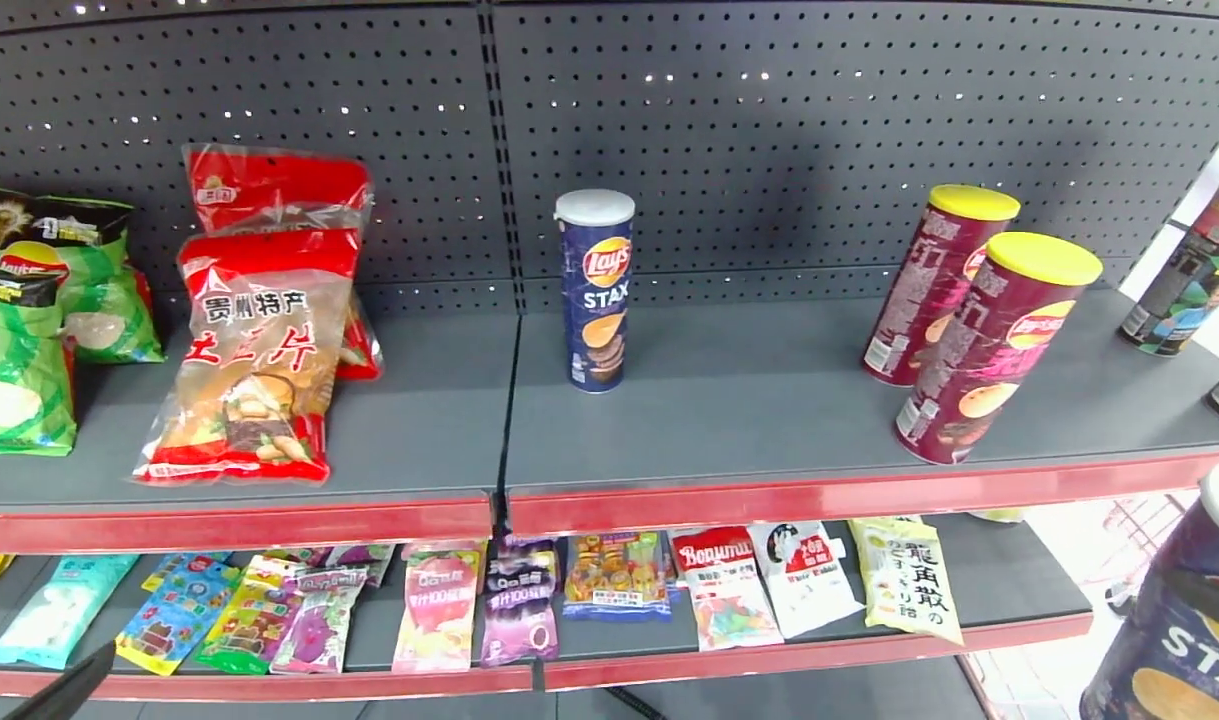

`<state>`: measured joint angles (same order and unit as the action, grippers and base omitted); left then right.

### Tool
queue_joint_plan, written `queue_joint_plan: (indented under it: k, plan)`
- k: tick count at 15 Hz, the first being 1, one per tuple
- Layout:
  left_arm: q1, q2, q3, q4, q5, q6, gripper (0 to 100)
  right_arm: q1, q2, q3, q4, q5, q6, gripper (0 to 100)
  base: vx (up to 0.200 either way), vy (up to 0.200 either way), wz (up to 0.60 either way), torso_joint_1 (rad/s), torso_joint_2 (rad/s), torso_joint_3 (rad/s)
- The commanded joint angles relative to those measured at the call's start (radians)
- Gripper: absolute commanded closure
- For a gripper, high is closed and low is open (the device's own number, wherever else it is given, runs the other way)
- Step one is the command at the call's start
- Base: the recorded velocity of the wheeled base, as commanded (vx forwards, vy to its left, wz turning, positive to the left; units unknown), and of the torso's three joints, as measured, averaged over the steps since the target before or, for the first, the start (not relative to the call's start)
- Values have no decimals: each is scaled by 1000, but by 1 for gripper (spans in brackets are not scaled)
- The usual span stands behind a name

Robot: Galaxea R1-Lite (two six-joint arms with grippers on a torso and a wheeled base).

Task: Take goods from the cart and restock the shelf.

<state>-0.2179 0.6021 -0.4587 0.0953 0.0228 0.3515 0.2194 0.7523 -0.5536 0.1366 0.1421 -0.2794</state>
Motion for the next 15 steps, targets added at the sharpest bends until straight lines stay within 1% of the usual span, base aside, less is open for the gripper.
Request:
queue_joint_plan:
  k: [1, 3, 4, 6, 7, 8, 9, 10, 11, 12, 13, 14, 15]
  plan:
    - [0, 1, 2, 0, 0, 0, 0, 0, -4, 12, -2, 56, 2, 100, 0, 200, 0, -2, 7, 2]
    - [0, 1, 8, 0, 0, 1, 0, 0, 9, 4, -9, 73, -3, 100, 0, 200, 0, 7, 5, 7]
    - [0, 2, 9, 0, 0, 1, 0, -2, 15, 12, -60, 70, -6, 100, 0, 200, 0, 2, -7, 2]
    - [0, 11, 8, -2, -1, 9, 0, -5, 47, 11, -140, 45, -21, 100, 0, 0, 0, 0, 0, 0]
    - [-3, 39, -5, -3, -9, 15, 0, 5, 71, 4, -169, 53, -6, 100, 0, 0, 0, 0, 0, 0]
    - [-3, 70, -20, -16, -29, 15, 0, 15, 71, 4, -178, 79, 5, 100, 0, 0, 0, 0, 0, 0]
    - [-3, 120, -31, -62, -53, 14, 0, 35, 62, 11, -178, 152, 31, 100, 0, 0, 0, 0, 0, 0]
    - [-12, 179, -46, -120, -106, 9, 0, 48, 50, 17, -176, 215, 48, 100, 0, 0, 0, 0, 0, 0]
    - [-28, 232, -74, -143, -158, -5, 0, 48, 48, 17, -176, 234, 49, 100, 0, 0, 0, 0, 0, 0]
    - [-51, 312, -124, -167, -196, -71, 0, 48, 58, 9, -180, 237, 54, 100, 0, 0, 0, 0, 0, 0]
    - [-95, 387, -172, -197, -198, -92, 0, 48, 68, 3, -181, 237, 68, 100, 0, 0, 0, 0, 0, 0]
    - [-124, 472, -221, -221, -202, -97, 0, 44, 73, 0, -181, 237, 85, 100, 0, 0, 0, 0, 0, 0]
    - [-146, 573, -285, -253, -227, -101, 0, 44, 74, -3, -183, 235, 91, 100, 0, 0, 0, 0, 0, 0]
